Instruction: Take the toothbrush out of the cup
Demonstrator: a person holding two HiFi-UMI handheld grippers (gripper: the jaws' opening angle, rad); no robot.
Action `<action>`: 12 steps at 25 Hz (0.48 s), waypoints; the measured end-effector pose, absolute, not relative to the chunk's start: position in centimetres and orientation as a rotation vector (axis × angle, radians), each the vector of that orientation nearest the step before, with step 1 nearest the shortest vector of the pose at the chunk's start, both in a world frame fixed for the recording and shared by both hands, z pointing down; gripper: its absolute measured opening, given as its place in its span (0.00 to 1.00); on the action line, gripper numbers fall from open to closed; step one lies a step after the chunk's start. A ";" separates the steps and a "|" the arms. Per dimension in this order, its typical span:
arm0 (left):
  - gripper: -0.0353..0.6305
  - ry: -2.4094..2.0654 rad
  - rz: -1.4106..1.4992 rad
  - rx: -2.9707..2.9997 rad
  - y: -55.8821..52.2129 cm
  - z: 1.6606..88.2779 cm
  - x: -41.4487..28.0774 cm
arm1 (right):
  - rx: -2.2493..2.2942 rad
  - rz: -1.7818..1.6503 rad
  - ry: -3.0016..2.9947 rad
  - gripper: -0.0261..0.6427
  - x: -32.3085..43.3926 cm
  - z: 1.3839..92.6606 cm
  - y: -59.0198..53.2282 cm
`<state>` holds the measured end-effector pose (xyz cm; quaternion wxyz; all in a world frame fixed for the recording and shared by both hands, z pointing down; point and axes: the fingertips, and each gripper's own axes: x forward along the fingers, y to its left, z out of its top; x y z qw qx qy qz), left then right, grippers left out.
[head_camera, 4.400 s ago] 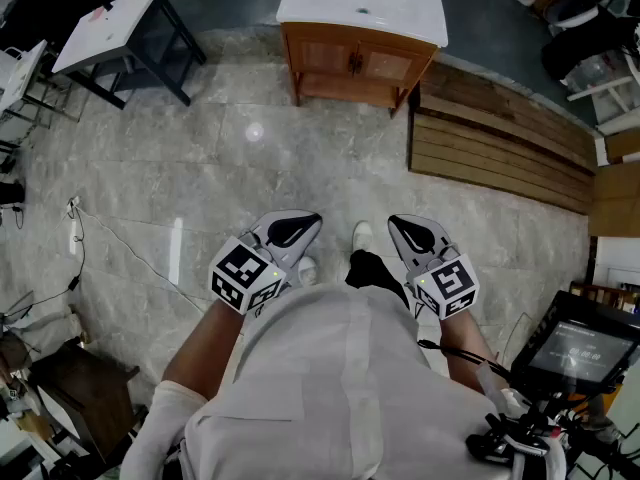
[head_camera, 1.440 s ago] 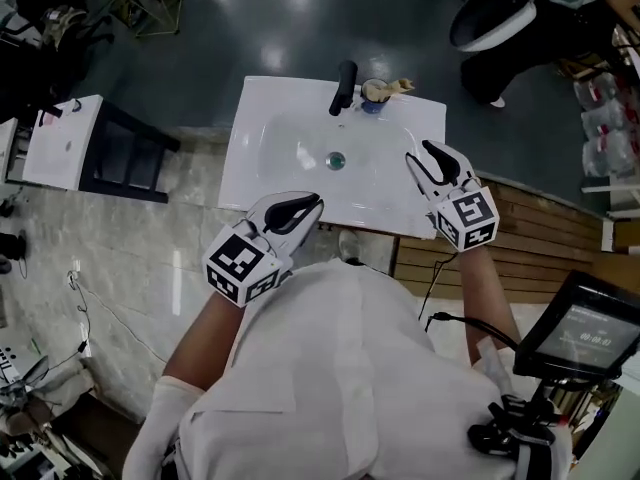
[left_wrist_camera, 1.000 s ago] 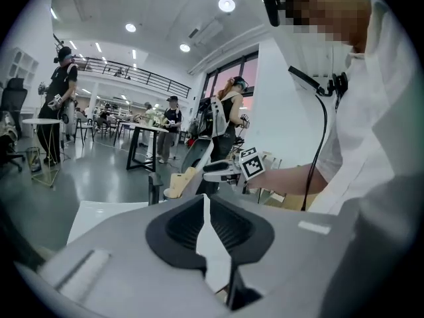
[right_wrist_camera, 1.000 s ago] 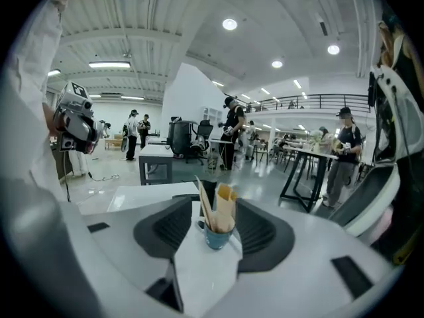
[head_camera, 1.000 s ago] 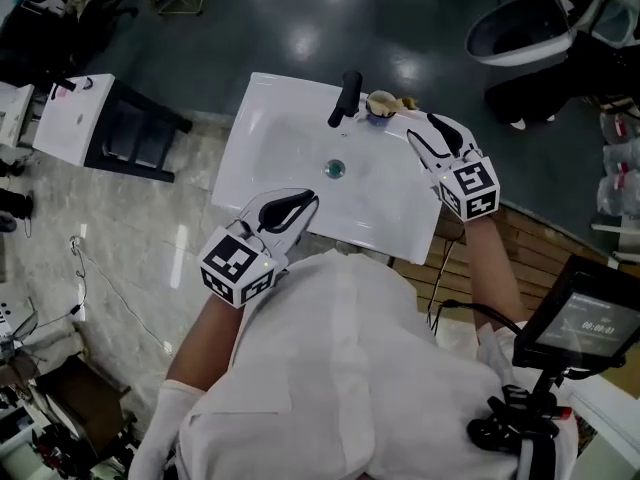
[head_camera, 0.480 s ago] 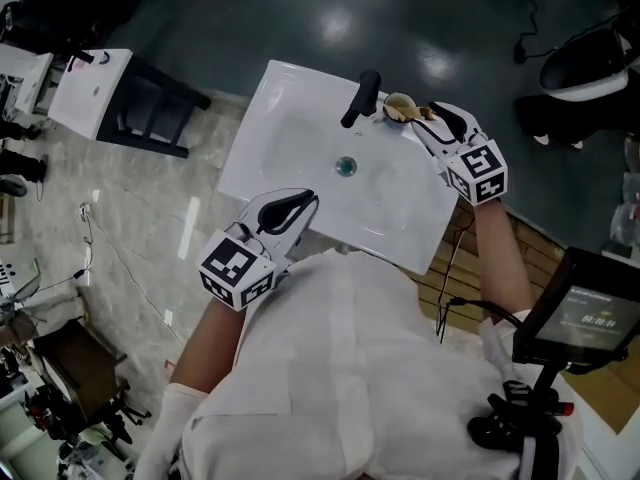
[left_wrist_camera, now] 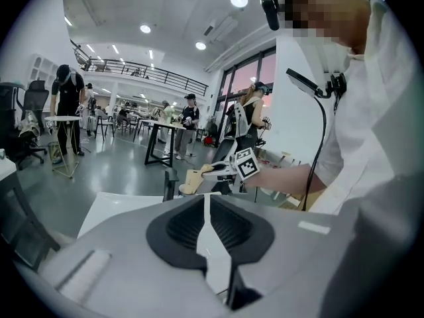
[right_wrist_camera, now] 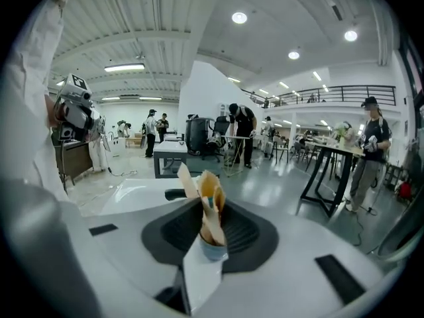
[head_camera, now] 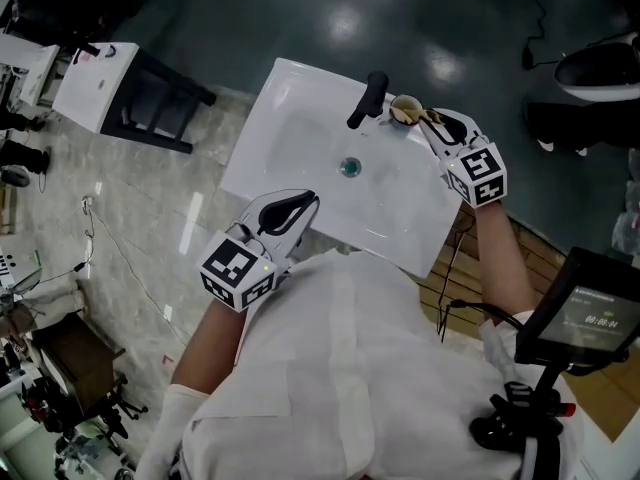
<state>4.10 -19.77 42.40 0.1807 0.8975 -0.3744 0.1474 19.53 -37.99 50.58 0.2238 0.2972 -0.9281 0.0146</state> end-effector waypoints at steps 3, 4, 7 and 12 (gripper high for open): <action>0.07 -1.053 0.411 2.544 -19.8 42.2 4.2 | 0.843 0.031 -2.557 0.15 19.8 50.3 -38.2; 0.07 -1.052 0.411 2.547 -19.7 42.1 4.2 | 0.849 0.027 -2.556 0.15 19.9 50.2 -38.3; 0.07 -1.054 0.411 2.553 -19.6 41.8 3.7 | 0.869 0.005 -2.555 0.14 19.8 49.3 -38.4; 0.07 -1.056 0.393 2.558 -19.1 41.5 2.9 | 0.898 -0.049 -2.537 0.14 19.7 47.5 -38.4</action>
